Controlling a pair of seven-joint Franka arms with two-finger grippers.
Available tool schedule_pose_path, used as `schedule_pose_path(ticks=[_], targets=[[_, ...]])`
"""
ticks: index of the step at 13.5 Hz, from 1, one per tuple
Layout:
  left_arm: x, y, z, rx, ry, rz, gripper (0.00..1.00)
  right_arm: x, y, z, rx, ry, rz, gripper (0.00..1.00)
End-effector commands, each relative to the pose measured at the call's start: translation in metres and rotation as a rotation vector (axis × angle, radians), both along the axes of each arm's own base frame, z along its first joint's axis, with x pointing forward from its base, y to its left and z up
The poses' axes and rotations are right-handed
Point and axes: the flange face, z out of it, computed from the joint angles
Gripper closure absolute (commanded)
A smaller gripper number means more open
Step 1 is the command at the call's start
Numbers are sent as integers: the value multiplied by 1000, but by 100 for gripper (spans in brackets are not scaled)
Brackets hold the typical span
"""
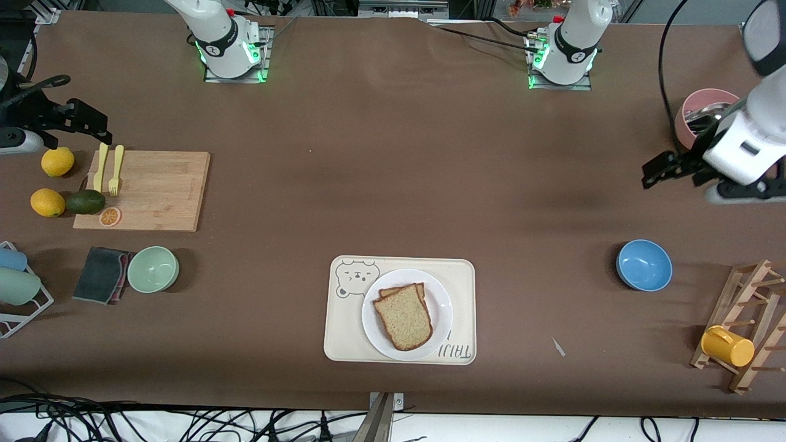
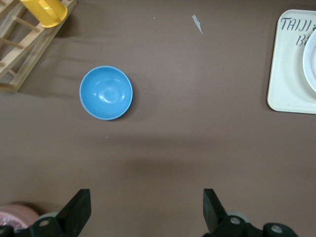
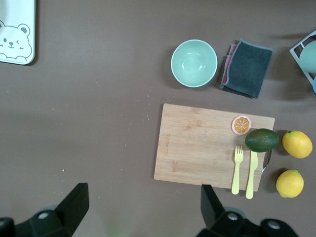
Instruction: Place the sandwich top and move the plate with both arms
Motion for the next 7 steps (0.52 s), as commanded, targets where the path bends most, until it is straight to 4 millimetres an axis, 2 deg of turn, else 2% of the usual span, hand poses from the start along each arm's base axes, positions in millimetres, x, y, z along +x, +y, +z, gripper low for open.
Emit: schedule_pose_path(ticks=[1, 4, 7], targets=[[-24, 1, 29, 36, 25, -4, 0, -1, 0, 4, -2, 2, -11, 0], [-45, 1, 54, 32, 19, -7, 0, -1, 0, 4, -2, 2, -11, 0], [-52, 0, 62, 31, 19, -9, 0, 0, -1, 3, -4, 2, -10, 0]])
